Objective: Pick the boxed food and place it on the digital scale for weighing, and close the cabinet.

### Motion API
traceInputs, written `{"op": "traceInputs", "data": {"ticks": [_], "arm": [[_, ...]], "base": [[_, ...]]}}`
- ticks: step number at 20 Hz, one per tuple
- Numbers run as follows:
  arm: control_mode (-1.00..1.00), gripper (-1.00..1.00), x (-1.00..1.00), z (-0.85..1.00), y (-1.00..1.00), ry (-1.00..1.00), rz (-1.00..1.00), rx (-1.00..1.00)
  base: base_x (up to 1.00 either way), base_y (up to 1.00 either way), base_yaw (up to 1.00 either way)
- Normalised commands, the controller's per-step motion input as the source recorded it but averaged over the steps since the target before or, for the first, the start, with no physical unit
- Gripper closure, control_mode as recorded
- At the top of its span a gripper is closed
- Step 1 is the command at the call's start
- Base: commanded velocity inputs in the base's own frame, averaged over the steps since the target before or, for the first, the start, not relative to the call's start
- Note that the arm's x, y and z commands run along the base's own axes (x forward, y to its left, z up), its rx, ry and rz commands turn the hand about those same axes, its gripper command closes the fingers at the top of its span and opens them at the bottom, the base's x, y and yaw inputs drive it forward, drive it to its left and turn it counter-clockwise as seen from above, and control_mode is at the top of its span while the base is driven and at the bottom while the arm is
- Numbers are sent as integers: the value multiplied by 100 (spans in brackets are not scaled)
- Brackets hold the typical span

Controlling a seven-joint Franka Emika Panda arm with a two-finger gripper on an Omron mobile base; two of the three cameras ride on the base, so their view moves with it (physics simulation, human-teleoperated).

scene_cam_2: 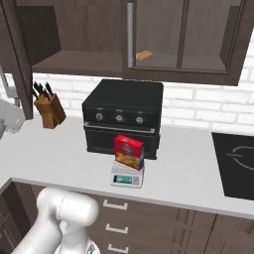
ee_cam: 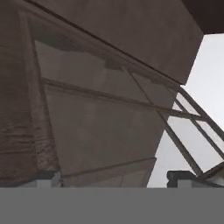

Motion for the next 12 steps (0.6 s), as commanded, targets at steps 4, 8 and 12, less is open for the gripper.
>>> {"op": "traceInputs", "data": {"ticks": [4,8,12], "arm": [[-100,-100,100,38,-67,13,0,39],[-100,-100,99,20,-59,13,0,35],[-100,-100,100,4,-61,12,5,34]], "base": [[0,0,0],[0,0,0],[0,0,0]]}}
